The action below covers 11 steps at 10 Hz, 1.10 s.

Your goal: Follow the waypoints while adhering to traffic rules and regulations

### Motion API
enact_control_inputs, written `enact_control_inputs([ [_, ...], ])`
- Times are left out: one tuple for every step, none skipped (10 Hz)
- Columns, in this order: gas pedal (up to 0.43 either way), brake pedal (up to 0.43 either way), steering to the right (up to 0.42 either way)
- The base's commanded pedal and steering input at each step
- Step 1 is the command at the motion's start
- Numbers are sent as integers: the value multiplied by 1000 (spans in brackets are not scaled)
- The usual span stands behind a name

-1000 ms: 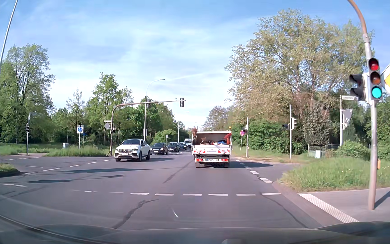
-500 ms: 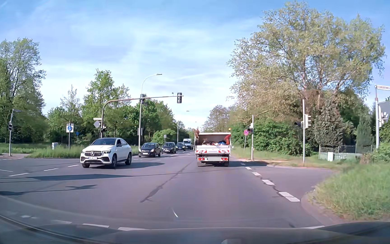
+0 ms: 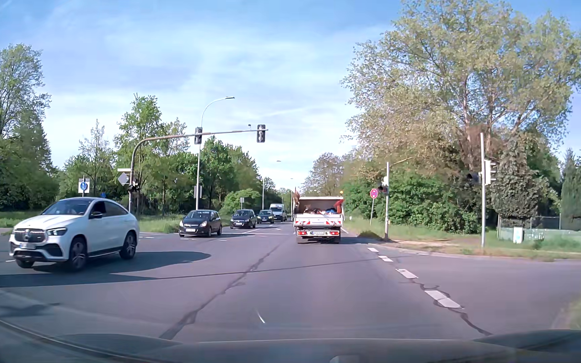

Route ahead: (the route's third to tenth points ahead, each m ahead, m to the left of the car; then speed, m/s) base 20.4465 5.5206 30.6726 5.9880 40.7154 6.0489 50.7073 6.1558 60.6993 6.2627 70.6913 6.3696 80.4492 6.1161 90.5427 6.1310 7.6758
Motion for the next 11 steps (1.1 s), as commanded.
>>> enact_control_inputs([
  [331,0,-4],
  [331,0,-4],
  [331,0,-4],
  [331,0,-4],
  [331,0,-4],
  [331,0,-4],
  [331,0,-4],
  [331,0,-4],
  [331,0,-4],
  [331,0,-4],
  [331,0,-4],
])
